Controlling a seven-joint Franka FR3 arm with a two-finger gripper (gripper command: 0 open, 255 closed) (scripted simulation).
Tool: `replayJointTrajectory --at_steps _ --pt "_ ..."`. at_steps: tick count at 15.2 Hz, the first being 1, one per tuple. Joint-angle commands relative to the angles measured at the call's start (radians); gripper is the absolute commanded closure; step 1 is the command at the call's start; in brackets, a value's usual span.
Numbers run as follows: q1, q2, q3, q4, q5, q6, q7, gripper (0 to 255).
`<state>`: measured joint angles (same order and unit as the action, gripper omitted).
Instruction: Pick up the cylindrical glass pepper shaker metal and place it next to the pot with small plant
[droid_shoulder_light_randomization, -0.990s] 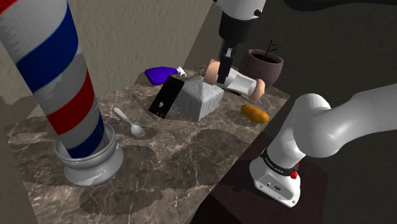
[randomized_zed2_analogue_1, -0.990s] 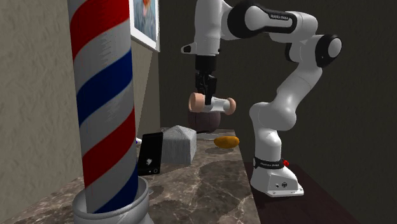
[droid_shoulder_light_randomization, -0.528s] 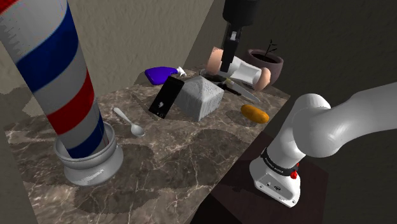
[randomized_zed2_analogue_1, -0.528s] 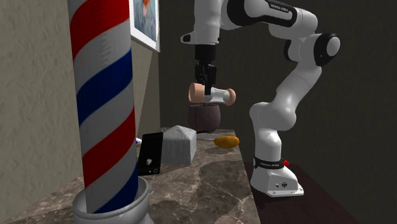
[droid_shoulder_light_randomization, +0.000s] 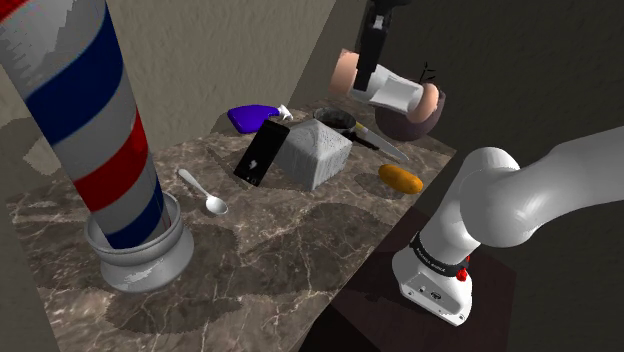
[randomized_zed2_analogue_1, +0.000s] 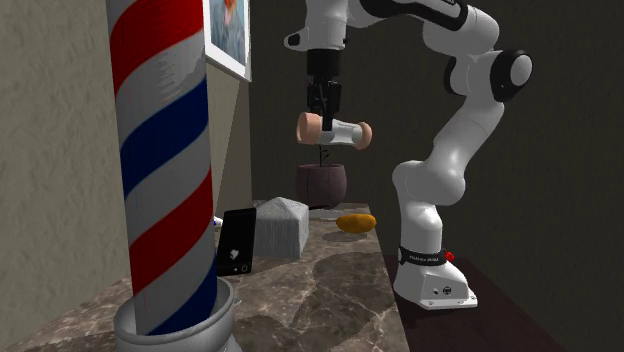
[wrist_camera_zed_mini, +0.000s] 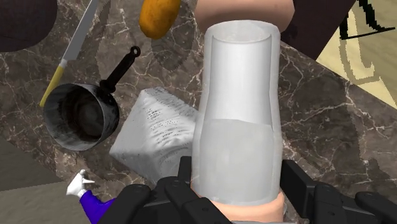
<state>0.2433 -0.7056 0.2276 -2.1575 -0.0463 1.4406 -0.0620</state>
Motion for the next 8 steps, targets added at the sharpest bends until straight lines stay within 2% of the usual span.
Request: replayJointTrajectory --at_steps 1,8 --pt "-0.003 0.013 -0.001 0.038 -0.003 -0.025 -0.004 255" --pt "-0.012 0.055 -0.002 0.165 -0.012 -0.110 -0.013 255"
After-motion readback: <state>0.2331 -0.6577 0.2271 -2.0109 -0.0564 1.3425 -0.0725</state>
